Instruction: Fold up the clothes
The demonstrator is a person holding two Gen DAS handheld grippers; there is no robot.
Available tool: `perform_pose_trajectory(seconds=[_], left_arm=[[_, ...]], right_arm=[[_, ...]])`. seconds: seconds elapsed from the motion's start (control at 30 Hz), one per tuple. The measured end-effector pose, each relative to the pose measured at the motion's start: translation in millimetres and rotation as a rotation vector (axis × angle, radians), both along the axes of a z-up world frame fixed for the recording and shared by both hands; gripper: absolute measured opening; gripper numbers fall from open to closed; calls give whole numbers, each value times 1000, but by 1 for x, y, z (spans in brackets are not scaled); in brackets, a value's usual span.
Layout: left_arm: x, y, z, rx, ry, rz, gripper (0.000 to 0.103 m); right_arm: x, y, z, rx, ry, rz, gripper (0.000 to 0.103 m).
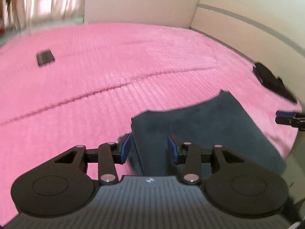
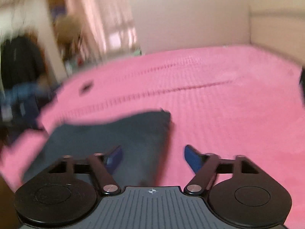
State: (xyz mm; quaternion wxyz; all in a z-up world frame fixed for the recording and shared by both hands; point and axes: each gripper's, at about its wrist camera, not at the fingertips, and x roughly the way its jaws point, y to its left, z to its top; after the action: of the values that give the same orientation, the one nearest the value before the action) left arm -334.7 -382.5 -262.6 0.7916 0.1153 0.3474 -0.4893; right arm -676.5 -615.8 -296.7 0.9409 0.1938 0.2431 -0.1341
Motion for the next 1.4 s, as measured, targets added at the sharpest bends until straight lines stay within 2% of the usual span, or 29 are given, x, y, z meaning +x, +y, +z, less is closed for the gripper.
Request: perform_pose_trajectory(seconds=[0.03,0.13,0.17,0.2,0.23,0.27,0.33,0.4,0.47,0.57,0.7,0.77,0.83,0.9,0.97,1.0,1.03,1.1,1.13,1.23,1.3,1.4], left_arm=[[5,-7,-5,4,21,7,36],[16,-19,-18,27,85,16,31],[17,-20,-24,35,82,20,28],[17,-18,-27,29,75,13,24],[19,-12,-27,5,71,16,19],[21,-3,-26,-27,82,22,17],[21,12,-22,-72,91,37,15],[19,16,-26,-49,67,49,15],[30,8,-42,-23,101,57,15],[49,4,-58,-33,187,77,17],[49,8,-55,-39,199,77,18],[45,7,-55,-31,183,80,18],[43,4,-54,-18,161,82,18],[40,2,-52,-3,139,83,18],[37,1,-47,16,121,84,21],[35,3,-42,26,114,88,25],[31,7,-34,42,94,99,30],[18,18,-20,38,46,100,30],[9,25,-12,29,32,90,30],[-24,49,5,-42,40,18,30],[-47,58,5,-61,64,-47,30],[-71,58,-23,38,50,-90,34]], right_arm=[[12,-10,3,58,-29,-5,75],[51,-31,2,87,-4,12,75],[61,-37,-1,108,14,9,75],[68,-43,-5,134,37,4,70],[72,-50,-17,183,73,-10,32],[77,-61,-22,223,101,-20,20],[88,-66,-10,185,108,4,20],[102,-58,-5,102,127,54,20],[112,-64,-19,105,158,68,20],[107,-62,-30,105,160,75,23],[109,-34,-4,-98,102,56,24],[118,-25,-9,-115,86,108,24],[136,-22,-22,-97,145,147,24],[153,-29,-46,-33,230,173,24],[154,-32,-44,-9,220,156,24],[153,-27,-37,-38,228,143,24],[149,-18,-30,-82,224,147,25],[129,7,-13,-160,190,193,25],[117,17,-8,-165,173,207,25],[78,48,-5,-127,131,242,26],[50,63,-14,-74,114,238,26],[15,73,-38,-5,110,211,41]])
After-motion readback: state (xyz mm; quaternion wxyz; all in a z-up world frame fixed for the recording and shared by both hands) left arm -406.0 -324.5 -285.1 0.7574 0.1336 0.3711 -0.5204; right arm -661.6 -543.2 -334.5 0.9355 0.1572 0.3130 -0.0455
